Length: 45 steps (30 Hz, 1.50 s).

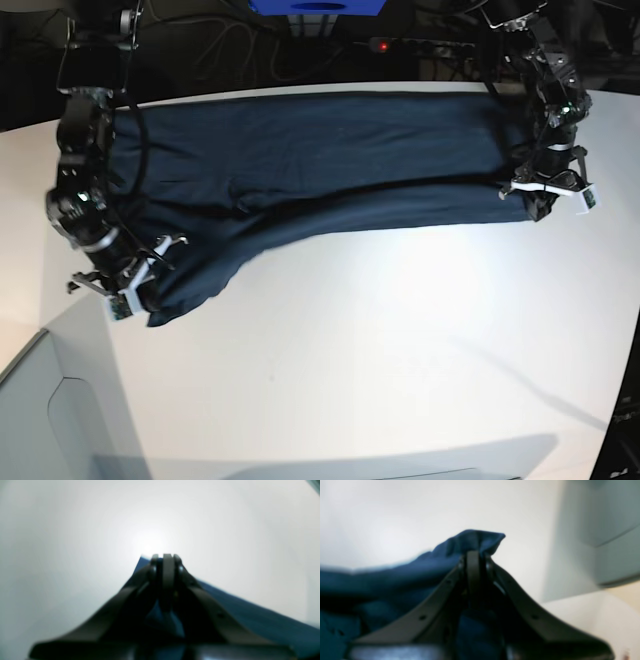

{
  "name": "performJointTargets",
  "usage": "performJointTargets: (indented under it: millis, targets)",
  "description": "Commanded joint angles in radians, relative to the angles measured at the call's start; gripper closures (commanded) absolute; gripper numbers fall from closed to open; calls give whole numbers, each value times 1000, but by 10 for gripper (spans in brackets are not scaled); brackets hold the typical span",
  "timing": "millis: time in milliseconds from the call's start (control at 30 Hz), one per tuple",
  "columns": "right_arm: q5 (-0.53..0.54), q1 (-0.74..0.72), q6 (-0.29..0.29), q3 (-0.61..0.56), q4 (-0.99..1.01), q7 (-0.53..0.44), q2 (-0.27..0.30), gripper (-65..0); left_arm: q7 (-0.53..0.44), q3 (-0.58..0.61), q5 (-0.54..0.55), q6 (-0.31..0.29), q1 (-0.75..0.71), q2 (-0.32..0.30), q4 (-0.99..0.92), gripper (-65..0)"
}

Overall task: Fold the T-shirt properly
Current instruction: 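Pull the folded hem toward the collar edge with both grippers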

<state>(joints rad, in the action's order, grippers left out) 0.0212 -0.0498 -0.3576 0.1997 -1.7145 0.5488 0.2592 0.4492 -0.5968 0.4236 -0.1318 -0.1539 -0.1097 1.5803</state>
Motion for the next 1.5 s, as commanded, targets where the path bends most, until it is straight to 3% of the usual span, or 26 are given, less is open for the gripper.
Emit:
performJointTargets:
  millis: [0,167,267,567,867,1067,1467]
  targets:
    - [4,18,-5,16,-60,-9,10,-1,-23,-4,10,-2,7,-12,22,0]
    - [4,153,-5,57,-282,-9,7,-1,-22,-4,10,-2,7,-14,58,0]
    - [4,218,-5,83,-356,-11,-27,-1,-19,1,10,-2,7,-11,98,0]
    - [6,420,-7,142,-397,-22,-97,-1,-16,-5,10,-2,-9,-9,210,0]
    - [6,594,-14,142,-397,-198,-97,-1,-25,-5,10,-4,-56,-9,202,0]
    - [6,646,-156,189,-397,-226,-113,-1,-26,-7,10,-4,-75,-12,199,0]
    - [4,657,-340,317,-396,-215,-197,-1,-28,-7,8,-4,-79,-20,67,0]
